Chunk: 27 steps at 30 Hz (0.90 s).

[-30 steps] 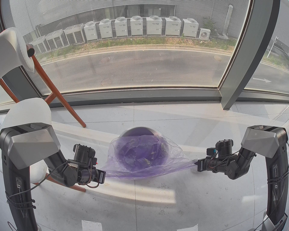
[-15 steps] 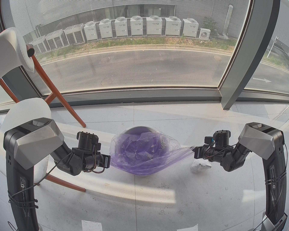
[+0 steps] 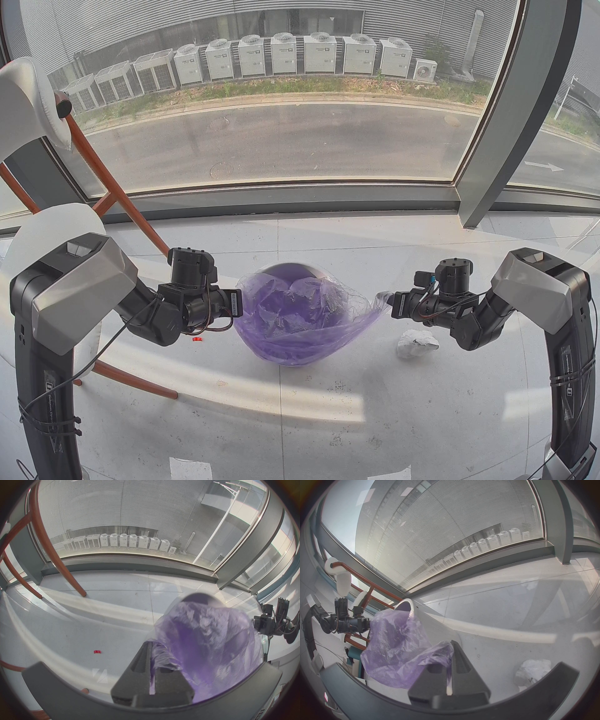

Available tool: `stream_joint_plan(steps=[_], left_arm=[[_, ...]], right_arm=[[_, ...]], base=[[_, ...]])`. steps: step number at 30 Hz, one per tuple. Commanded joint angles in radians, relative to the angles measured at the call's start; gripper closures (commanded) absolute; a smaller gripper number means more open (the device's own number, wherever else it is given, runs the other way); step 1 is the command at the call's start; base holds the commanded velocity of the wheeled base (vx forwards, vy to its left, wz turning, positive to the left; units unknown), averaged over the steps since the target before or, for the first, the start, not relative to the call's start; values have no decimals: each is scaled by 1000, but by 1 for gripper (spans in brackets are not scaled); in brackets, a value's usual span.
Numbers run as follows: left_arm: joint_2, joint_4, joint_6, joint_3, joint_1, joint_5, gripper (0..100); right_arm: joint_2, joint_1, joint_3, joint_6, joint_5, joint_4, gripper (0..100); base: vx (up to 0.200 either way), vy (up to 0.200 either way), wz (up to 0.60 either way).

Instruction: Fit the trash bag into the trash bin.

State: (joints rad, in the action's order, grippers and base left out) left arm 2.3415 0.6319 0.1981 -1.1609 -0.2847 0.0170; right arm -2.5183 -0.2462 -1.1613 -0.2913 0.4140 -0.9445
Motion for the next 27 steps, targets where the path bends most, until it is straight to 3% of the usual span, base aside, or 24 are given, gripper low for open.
stream_joint_plan(steps=[1, 7, 14, 20, 24, 25, 27], left_arm=[[2, 0, 12, -63, -14, 4, 100], [9, -1, 52, -132, -13, 6, 100], [9, 3, 109, -72, 7, -9, 100], [12, 12, 112, -17, 16, -89, 100], [35, 14, 118, -14, 16, -123, 100], [35, 14, 142, -14, 15, -127, 100], [30, 14, 175, -11, 12, -127, 100]], right_arm=[[1, -24, -64, -32, 5, -2, 100], [7, -25, -133, -120, 2, 7, 100], [7, -12, -94, -126, -12, 10, 100], [-4, -19, -60, -123, -138, 10, 100], [-10, -10, -43, -118, -150, 12, 100], [0, -4, -21, -121, -153, 9, 0], [26, -2, 25, -132, -147, 3, 0]], base=[[0, 0, 0], [0, 0, 0], [0, 0, 0], [0, 0, 0], [0, 0, 0], [0, 0, 0], [0, 0, 0]])
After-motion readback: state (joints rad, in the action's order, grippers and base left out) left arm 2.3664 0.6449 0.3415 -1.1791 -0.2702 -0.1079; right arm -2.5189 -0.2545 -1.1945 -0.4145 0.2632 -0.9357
